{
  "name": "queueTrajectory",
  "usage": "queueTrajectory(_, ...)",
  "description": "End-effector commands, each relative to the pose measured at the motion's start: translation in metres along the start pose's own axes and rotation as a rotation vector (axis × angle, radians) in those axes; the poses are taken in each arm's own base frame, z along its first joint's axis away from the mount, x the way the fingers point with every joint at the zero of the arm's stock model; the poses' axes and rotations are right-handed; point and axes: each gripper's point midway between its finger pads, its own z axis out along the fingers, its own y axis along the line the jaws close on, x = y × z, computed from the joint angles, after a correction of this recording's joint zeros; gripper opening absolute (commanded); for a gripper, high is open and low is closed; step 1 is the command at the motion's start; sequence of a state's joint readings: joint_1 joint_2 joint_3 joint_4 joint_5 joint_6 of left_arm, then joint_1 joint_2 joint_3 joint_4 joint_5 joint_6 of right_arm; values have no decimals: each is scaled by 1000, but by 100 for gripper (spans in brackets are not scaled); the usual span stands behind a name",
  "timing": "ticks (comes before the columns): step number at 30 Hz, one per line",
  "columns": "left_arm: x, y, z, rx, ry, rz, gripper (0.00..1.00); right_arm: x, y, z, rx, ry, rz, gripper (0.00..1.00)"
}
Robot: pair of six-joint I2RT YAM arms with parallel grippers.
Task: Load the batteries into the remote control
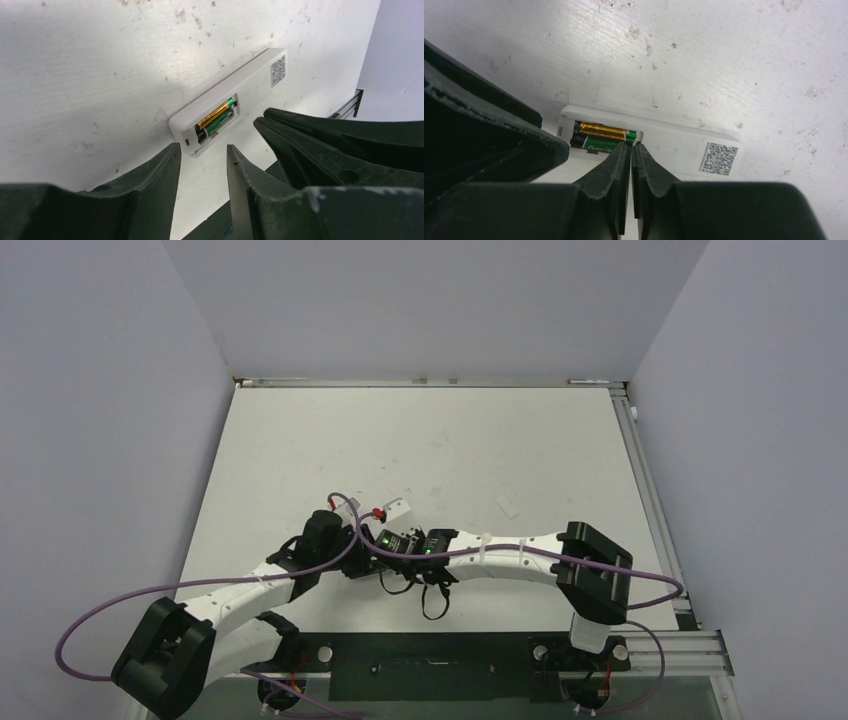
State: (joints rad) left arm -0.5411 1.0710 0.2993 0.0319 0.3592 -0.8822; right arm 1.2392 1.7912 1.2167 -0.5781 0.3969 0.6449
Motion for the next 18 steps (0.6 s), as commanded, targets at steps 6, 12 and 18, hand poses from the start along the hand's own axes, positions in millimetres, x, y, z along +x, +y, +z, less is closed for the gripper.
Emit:
queueTrajectory(6, -41, -25, -6, -21, -101, 85, 32, -5, -17, -28, -62, -83, 102, 9)
queueTrajectory(12, -58, -29, 3, -52, -125, 94, 14, 10, -29, -28, -79, -75, 141, 9)
queueTrajectory(18, -59, -22, 21, -94, -97, 81, 0, 27, -38, -24, -98, -58, 181, 9)
